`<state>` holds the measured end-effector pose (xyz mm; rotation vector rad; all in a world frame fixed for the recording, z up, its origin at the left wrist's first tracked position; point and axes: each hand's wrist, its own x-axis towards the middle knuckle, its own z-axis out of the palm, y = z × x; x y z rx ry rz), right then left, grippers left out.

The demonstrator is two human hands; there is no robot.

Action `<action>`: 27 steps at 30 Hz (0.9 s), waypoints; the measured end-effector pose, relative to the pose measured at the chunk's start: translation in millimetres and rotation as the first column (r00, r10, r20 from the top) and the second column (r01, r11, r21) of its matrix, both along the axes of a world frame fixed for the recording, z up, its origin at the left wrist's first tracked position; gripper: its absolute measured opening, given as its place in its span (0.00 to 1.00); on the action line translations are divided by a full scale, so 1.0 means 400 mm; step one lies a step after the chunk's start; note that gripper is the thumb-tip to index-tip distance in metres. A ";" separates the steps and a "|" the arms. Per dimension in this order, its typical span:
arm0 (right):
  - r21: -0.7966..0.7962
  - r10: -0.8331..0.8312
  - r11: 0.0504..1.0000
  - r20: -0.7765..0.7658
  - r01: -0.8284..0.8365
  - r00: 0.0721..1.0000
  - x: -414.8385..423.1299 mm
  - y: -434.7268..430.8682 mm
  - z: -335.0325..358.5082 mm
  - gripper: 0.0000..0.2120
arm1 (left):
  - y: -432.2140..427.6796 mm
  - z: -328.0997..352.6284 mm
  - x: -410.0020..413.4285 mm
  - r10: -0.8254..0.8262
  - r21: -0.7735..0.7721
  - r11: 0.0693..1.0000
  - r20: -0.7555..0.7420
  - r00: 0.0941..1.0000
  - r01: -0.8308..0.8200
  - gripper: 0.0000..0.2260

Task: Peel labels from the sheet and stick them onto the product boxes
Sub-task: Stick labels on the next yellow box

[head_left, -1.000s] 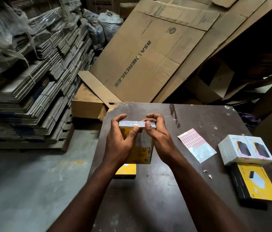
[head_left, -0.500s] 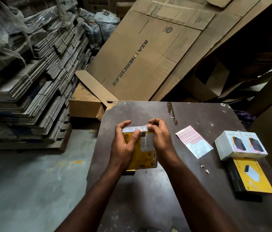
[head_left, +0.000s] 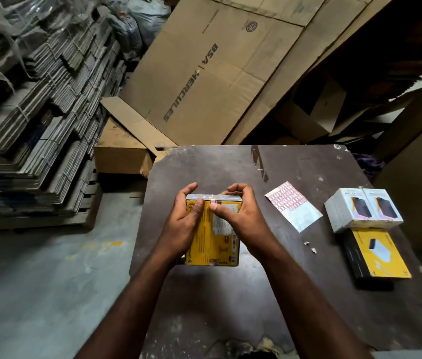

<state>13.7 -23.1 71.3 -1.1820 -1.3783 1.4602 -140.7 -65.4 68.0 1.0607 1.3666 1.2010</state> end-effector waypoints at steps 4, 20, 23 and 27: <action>-0.084 -0.002 0.996 -0.037 -0.001 0.999 0.045 0.010 -0.004 0.22 | 0.009 -0.019 0.001 -0.121 -0.052 0.991 -0.010 0.993 0.120 0.27; 0.097 -0.306 0.952 0.352 0.291 0.885 0.204 0.030 -0.088 0.18 | 0.064 -0.026 0.274 0.121 -0.025 0.992 -0.090 0.989 -0.123 0.10; 0.017 -0.145 0.989 0.298 0.146 0.943 0.262 0.028 -0.075 0.38 | 0.074 0.006 0.358 0.087 -0.155 0.987 0.323 0.942 -0.038 0.13; -0.072 -0.052 0.995 0.167 0.065 0.985 0.376 0.036 -0.055 0.30 | 0.078 0.026 0.455 0.023 -0.170 0.984 0.427 0.904 0.056 0.16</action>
